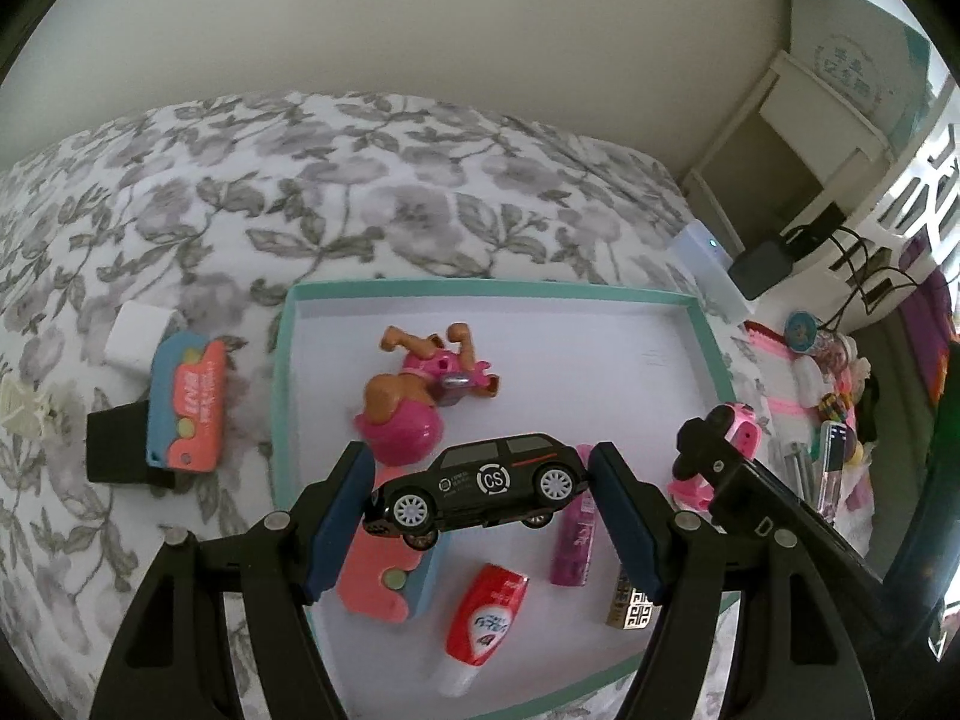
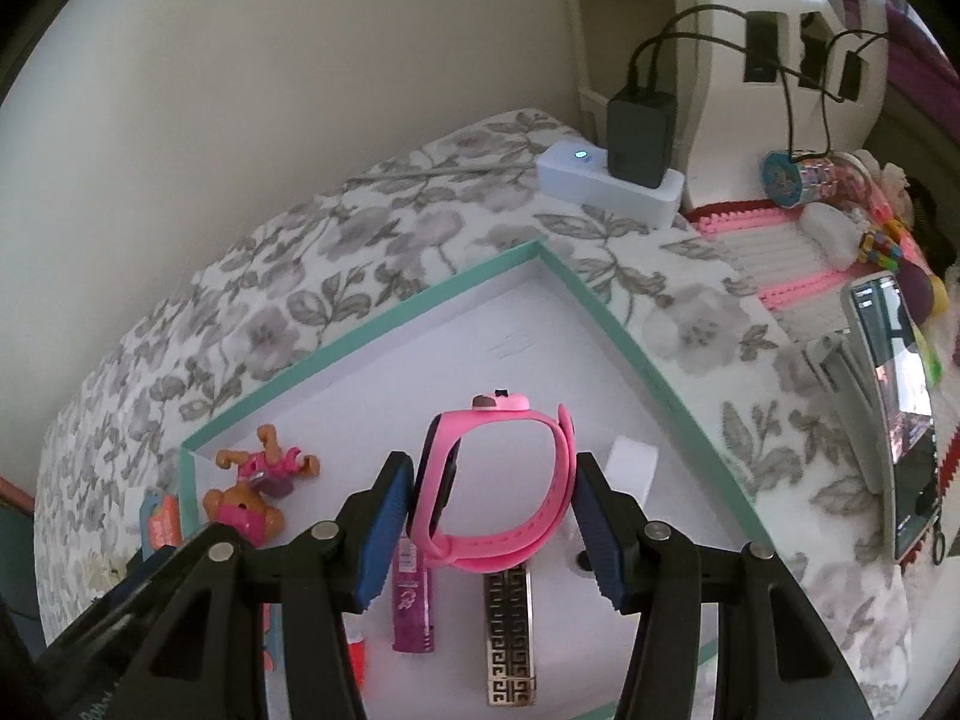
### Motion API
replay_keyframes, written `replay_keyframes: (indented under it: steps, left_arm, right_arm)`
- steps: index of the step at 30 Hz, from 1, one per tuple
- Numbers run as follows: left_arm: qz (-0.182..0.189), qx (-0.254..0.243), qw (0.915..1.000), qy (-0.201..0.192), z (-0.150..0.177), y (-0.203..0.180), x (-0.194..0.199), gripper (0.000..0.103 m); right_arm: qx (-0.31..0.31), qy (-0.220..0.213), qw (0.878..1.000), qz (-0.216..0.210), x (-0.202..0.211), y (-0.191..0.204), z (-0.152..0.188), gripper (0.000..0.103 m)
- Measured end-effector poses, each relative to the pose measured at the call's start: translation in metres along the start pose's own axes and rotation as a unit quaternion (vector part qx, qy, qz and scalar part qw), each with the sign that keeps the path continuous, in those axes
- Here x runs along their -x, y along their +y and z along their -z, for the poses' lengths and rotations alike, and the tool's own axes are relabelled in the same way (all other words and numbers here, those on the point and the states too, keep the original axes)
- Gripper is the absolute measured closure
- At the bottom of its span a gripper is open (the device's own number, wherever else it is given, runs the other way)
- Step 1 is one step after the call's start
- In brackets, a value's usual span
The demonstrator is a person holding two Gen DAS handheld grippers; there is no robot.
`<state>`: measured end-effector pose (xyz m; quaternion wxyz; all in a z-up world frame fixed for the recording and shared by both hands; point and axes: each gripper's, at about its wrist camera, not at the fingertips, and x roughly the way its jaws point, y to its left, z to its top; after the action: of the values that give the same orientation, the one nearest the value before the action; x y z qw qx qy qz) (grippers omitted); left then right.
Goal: Organize rigid objects
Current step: 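Open the left tool to drop the car while the right tool releases the watch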
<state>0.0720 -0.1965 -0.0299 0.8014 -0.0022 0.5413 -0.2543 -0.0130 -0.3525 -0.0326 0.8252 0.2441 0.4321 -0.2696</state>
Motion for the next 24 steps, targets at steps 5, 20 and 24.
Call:
replay_keyframes:
  steps: [5,20,24]
  left_arm:
    - [0.005,-0.003,1.0,-0.005,0.0,-0.001,0.0,0.028]
    - [-0.003,0.017,0.9999,-0.002,-0.002,0.011,0.002,0.023]
    - [-0.016,0.025,0.9995,-0.009,-0.003,0.017,0.005,0.023]
  right_arm:
    - [-0.002,-0.001,1.0,-0.001,0.0,-0.002,0.0,0.046]
    - [0.011,0.009,1.0,-0.004,-0.004,0.002,0.002,0.046]
    - [0.017,0.015,1.0,-0.006,-0.008,0.004,0.003,0.045]
